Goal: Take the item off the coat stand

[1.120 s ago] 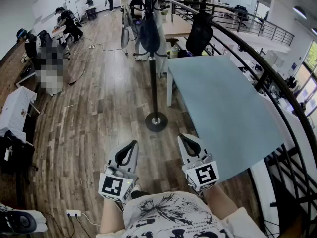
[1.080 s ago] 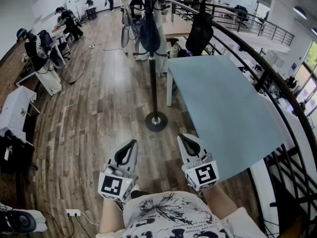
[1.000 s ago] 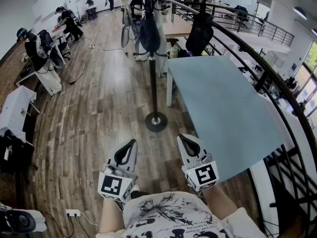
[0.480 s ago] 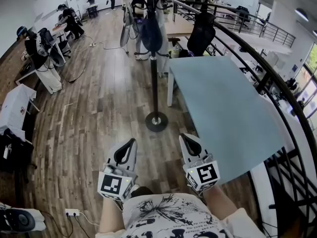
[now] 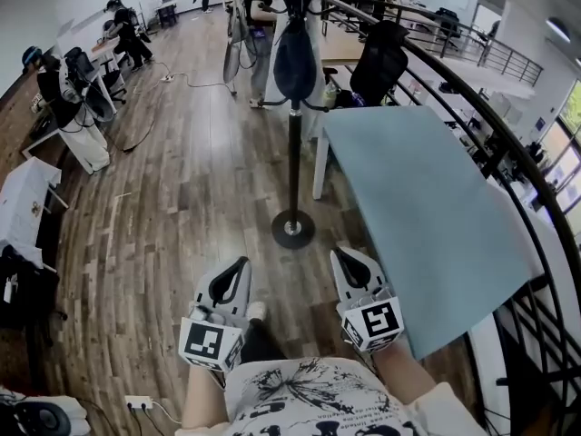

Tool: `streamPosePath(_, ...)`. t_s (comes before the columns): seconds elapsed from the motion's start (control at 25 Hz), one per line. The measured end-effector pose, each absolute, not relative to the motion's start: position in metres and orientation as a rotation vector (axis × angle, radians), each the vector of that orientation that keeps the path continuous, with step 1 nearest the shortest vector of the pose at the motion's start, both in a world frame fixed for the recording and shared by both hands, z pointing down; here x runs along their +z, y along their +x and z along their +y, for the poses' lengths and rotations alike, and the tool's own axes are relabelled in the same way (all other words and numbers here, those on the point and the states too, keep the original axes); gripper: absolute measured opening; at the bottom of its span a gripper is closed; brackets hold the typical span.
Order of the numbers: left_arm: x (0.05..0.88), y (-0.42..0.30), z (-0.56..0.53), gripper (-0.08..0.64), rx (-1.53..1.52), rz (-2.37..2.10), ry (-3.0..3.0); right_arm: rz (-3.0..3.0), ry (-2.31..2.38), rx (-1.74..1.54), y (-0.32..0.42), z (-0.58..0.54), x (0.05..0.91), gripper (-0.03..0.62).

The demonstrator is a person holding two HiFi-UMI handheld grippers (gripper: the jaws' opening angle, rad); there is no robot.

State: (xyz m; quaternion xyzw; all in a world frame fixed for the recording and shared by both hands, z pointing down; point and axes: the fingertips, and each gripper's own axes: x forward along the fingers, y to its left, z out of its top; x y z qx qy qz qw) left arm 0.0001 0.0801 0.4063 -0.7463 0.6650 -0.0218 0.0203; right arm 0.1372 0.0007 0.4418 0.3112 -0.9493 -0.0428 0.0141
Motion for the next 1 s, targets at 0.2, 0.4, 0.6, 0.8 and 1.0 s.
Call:
streamPosePath(0.2, 0.404, -0.08, 0.014, 0.005, -0.049, 2.001, -2.375, -2.872, 1.094, -0.087, 0.069, -0.059, 0.453, -0.006)
streamPosePath(0.4, 0.394, -0.152, -0.061, 0.005, -0.036, 1.896, -2.455, -2.792, 1.23, -0.091, 0.003, -0.127, 0.445, -0.006)
streamPosePath(0.6, 0.382, -0.198, -0.118, 0.005, -0.036, 1.774, -2.517, -2.744, 1.35, -0.083, -0.04, -0.178, 0.435, -0.006)
streamPosePath(0.8, 0.38, -0.223, -0.162, 0.005, -0.028, 1.712, -2.568, -2.695, 1.425, -0.091, -0.061, -0.219, 0.428, -0.006)
streamPosePath(1.0, 0.375, -0.223, -0.195, 0.005, 0.008, 1.655, -2.589, -2.7, 1.405, -0.154, -0.074, -0.249, 0.412, -0.006)
